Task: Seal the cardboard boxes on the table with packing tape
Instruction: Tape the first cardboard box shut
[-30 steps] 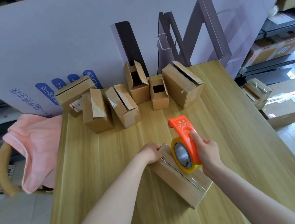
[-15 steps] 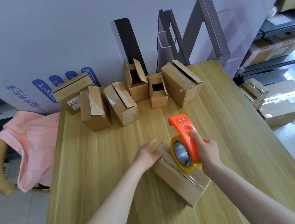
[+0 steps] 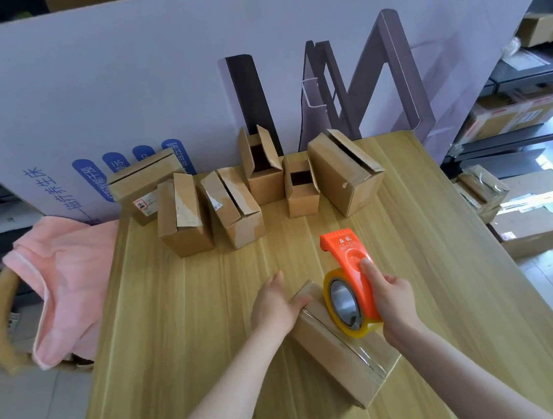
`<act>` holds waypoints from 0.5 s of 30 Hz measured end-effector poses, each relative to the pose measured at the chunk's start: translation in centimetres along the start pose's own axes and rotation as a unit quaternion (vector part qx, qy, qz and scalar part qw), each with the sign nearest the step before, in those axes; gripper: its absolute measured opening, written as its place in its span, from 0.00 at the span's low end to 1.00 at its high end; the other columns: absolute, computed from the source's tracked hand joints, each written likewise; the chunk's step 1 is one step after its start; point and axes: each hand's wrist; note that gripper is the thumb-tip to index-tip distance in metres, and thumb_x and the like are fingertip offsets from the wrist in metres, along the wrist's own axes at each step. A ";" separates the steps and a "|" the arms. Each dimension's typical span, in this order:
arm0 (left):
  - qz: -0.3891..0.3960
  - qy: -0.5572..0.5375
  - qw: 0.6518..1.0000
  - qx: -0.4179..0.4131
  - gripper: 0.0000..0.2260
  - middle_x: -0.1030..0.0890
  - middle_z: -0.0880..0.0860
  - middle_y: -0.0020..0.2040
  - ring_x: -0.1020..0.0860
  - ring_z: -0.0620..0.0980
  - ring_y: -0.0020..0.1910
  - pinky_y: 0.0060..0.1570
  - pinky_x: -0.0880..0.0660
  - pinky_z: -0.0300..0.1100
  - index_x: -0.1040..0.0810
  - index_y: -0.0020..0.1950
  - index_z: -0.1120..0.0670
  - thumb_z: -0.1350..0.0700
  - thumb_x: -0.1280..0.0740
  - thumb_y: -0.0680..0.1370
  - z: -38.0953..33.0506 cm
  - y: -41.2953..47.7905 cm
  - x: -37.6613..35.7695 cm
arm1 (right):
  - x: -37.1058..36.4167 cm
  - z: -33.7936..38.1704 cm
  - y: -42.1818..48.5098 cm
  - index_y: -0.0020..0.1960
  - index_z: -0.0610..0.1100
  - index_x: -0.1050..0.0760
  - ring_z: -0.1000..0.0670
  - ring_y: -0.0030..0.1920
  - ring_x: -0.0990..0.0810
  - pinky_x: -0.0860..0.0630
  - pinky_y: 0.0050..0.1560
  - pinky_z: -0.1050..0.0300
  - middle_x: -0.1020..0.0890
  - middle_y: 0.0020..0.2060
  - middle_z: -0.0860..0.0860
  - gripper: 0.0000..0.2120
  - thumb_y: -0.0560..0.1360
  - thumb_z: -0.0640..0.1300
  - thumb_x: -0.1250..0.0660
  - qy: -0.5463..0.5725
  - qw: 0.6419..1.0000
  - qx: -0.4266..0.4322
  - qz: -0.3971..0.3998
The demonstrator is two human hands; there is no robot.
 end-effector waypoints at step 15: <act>-0.092 -0.254 0.961 0.055 0.24 0.39 0.51 0.77 0.39 0.51 0.75 0.72 0.39 0.46 0.44 0.78 0.52 0.57 0.42 0.82 0.6 -3.3 -2.3 | -0.3 0.6 -0.6 0.38 0.38 0.21 0.48 0.27 0.21 0.27 0.28 0.59 0.19 0.28 0.44 0.24 0.72 0.60 0.30 0.002 1.000 -0.008 -0.007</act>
Point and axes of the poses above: each hand's wrist, its own y-axis towards the middle knuckle, its own x-axis out of the back of the hand, z = x × y
